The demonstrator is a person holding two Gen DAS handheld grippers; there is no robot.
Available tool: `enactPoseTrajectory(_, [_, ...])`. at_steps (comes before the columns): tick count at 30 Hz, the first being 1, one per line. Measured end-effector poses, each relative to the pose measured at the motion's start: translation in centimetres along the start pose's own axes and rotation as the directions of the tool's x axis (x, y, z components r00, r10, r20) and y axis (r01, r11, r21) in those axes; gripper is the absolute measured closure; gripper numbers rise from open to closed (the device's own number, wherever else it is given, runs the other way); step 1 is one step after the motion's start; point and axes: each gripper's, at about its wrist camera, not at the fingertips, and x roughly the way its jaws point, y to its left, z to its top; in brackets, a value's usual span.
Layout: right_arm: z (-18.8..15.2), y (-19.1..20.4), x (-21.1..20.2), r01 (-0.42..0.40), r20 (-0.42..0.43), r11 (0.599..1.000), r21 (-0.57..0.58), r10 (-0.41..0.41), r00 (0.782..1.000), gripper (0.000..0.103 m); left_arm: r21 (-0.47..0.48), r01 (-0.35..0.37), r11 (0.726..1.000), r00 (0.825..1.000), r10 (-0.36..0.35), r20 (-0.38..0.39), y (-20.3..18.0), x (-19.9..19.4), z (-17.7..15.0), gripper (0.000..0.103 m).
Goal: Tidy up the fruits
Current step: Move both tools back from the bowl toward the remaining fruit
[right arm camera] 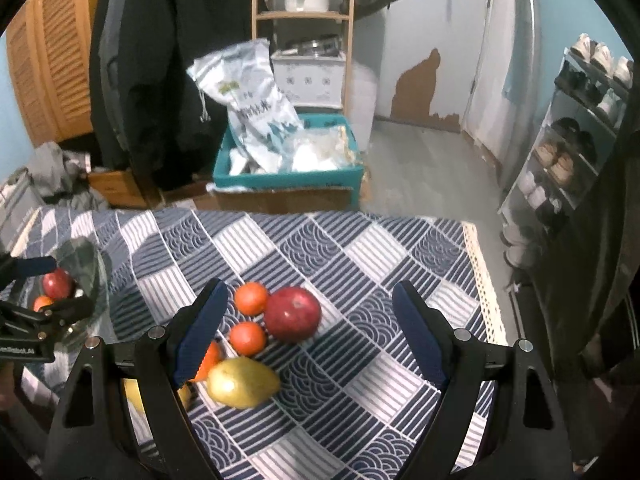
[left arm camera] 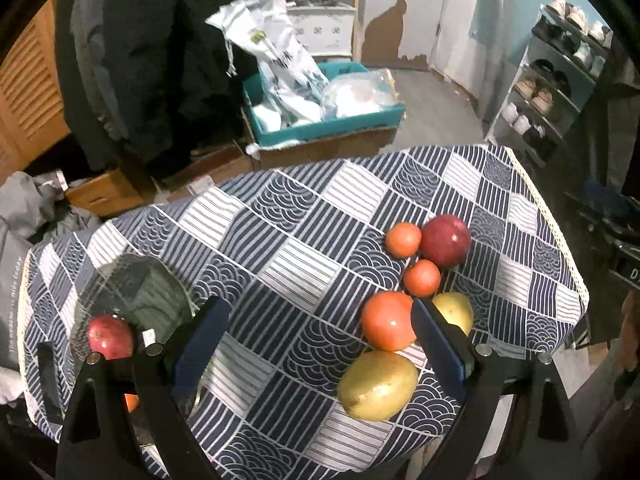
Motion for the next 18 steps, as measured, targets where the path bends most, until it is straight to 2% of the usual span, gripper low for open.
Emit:
enactPoseTrajectory(10, [-2.8, -0.4, 3.9, 0.019, -0.128, 1.000, -0.013, -0.021, 0.992, 0.019, 0.006, 0.025, 1.000, 0.996, -0.025, -0.082, -1.5, 3.9, -0.2, 0.010])
enactPoseTrajectory(18, [-4.0, -0.9, 5.5, 0.040, -0.180, 0.999, -0.013, -0.041, 0.983, 0.019, -0.028, 0.070, 0.997, 0.984, -0.074, -0.165, -2.3, 7.3, -0.3, 0.009])
